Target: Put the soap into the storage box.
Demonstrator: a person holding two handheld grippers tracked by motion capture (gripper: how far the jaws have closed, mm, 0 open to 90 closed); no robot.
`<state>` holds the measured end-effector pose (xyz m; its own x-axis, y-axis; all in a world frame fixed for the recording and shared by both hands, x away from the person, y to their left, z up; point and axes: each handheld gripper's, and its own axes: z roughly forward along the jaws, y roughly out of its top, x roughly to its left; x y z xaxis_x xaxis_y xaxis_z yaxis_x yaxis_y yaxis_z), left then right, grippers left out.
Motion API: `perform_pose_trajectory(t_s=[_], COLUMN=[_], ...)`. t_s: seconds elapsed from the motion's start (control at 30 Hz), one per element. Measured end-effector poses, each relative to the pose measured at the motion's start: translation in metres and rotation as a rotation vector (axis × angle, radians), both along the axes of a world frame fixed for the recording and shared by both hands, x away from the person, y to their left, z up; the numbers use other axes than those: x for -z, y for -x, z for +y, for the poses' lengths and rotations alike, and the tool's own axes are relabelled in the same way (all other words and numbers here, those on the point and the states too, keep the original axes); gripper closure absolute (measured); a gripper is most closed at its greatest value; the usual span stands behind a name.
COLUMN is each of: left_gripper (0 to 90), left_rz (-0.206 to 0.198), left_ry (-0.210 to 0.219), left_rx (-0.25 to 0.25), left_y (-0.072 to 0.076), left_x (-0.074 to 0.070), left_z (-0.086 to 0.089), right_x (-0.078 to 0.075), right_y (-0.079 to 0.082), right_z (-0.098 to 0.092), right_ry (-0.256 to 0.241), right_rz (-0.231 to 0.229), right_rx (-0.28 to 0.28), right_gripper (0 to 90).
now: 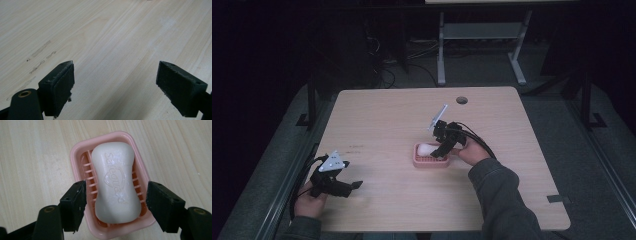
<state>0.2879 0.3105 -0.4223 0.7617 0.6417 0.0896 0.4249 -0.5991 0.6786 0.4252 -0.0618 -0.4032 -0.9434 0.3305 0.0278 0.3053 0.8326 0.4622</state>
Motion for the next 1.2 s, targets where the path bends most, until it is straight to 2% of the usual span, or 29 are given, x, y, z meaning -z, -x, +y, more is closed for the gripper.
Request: perform_pose_trajectory(t_s=[0.47,0.7,0.77,0.93,1.2], left_gripper=[14.9,14.9,14.9,14.9,14.9], left_rz=[0.003,0.003,0.003,0.003,0.005], left_ry=[-0.006,-0.007,-0.008,-0.005,-0.004], left_rx=[0.002,0.003,0.004,0.002,0.004], left_y=[0.0,0.0,0.0,0.0,0.0], left_x=[0.001,0.001,0.001,0.001,0.001], left_z=[-0.001,-0.001,-0.001,-0.001,-0.002], right_x=[-0.009,-0.01,-0.01,-0.008,-0.009], right_y=[0.007,0.008,0.011,0.014,0.017], right_z=[-0.016,-0.021,-0.025,-0.032,-0.04], right_ry=[0.002,0.01,-0.005,-0.02,-0.012], right_rz=[-0.009,-0.003,-0.018,-0.009,-0.005], right_rx=[0.026,0.032,0.036,0.05,0.061], right_gripper=[31.6,30.8,30.9,30.9,30.5])
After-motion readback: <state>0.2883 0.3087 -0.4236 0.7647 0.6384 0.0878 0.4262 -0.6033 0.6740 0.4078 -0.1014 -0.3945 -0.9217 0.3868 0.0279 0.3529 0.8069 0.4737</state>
